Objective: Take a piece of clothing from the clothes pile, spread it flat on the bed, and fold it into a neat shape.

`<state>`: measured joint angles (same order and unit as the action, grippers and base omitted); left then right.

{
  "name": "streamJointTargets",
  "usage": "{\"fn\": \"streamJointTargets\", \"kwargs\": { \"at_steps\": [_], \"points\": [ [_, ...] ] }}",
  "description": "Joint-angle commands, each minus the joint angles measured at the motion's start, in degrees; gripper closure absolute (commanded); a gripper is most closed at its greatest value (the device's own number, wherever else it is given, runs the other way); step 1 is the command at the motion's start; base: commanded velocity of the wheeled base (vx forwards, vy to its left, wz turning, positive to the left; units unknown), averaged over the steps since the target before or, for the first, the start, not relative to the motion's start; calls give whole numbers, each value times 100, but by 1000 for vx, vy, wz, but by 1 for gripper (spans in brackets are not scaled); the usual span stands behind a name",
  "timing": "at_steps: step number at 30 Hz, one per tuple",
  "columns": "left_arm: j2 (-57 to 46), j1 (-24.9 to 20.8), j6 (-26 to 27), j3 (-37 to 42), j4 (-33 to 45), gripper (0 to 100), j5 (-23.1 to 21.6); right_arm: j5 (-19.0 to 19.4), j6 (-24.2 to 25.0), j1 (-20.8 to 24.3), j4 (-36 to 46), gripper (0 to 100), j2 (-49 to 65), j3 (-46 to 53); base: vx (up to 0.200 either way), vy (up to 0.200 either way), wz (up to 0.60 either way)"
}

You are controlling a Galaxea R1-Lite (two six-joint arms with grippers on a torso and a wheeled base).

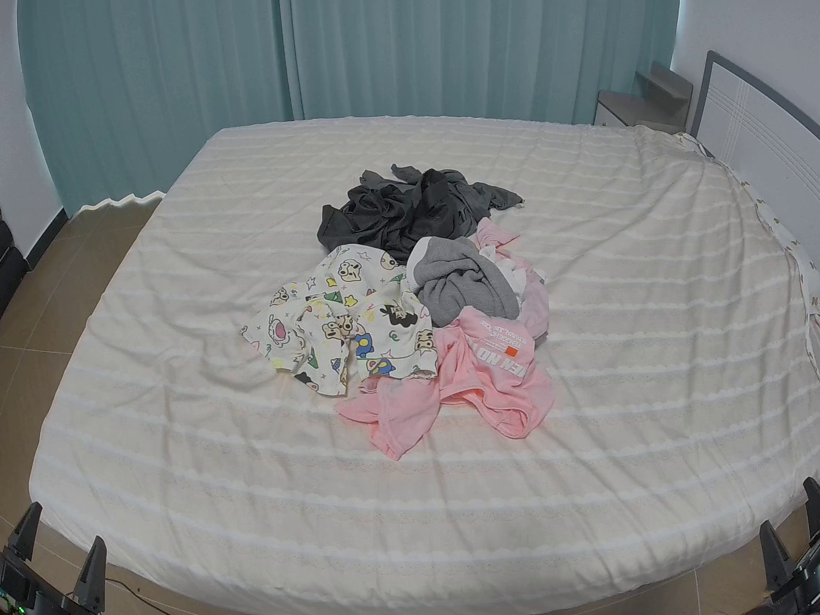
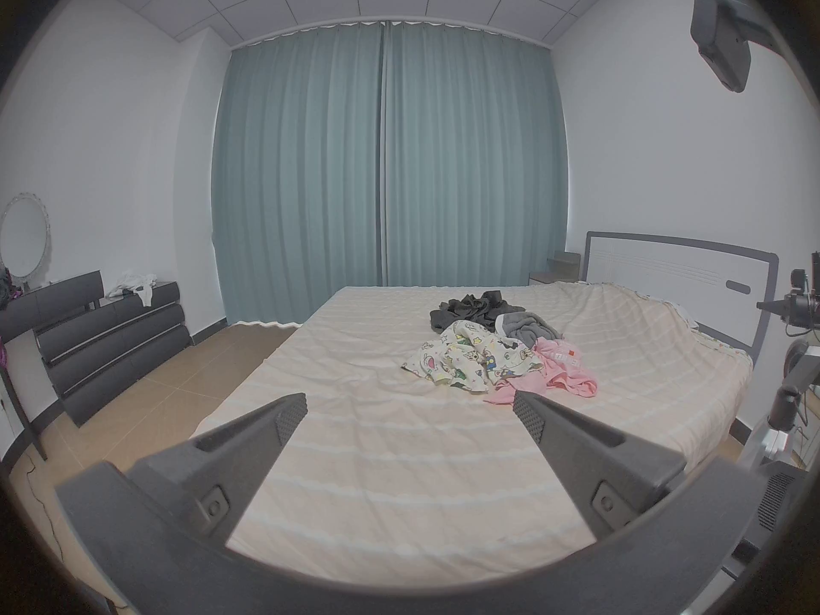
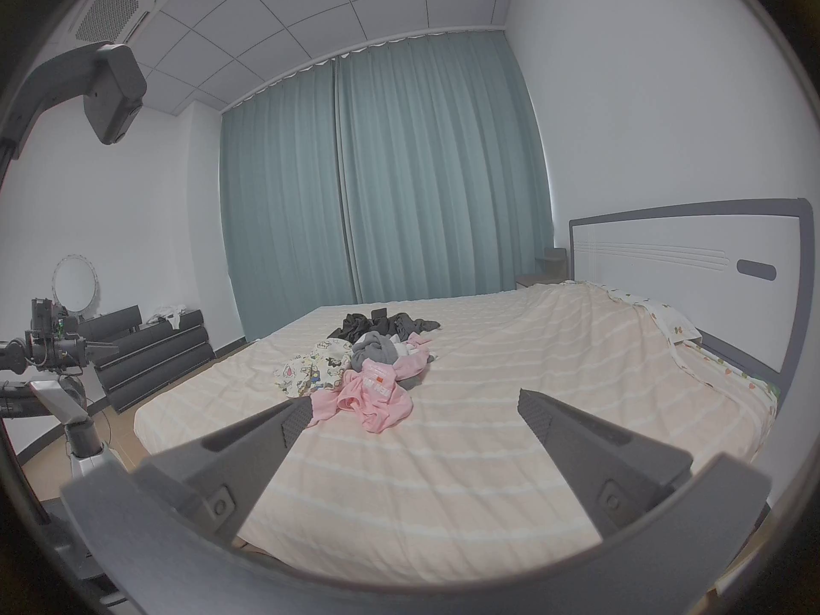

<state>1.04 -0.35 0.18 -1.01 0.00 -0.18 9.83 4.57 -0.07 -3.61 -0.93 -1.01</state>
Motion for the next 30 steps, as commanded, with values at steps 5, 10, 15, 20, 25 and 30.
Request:
{"fn": "streamJointTargets", "kwargs": {
  "at_steps": [5, 10, 15, 20, 25, 30],
  "points": [
    [-104, 0, -1, 84, 0, 0, 1, 2, 0, -1, 0, 0, 93, 92, 0, 200, 0],
    [-104, 0, -1, 84, 0, 0, 1, 2, 0, -1, 0, 0, 93, 92, 0, 200, 0],
    [-104, 0, -1, 84, 0, 0, 1, 2, -9, -1, 9, 0, 93, 92, 0, 120, 0],
    [-104, 0, 8, 84, 0, 0, 1, 28, -35, -1, 27, 0, 93, 84, 0, 0, 0],
    [-104, 0, -9, 84, 0, 0, 9, 151, -35, -1, 62, 0, 93, 75, 0, 0, 0],
    [-104, 0, -1, 84, 0, 0, 1, 213, -44, 42, 71, 0, -39, -250, 200, 0, 0]
  ]
}}
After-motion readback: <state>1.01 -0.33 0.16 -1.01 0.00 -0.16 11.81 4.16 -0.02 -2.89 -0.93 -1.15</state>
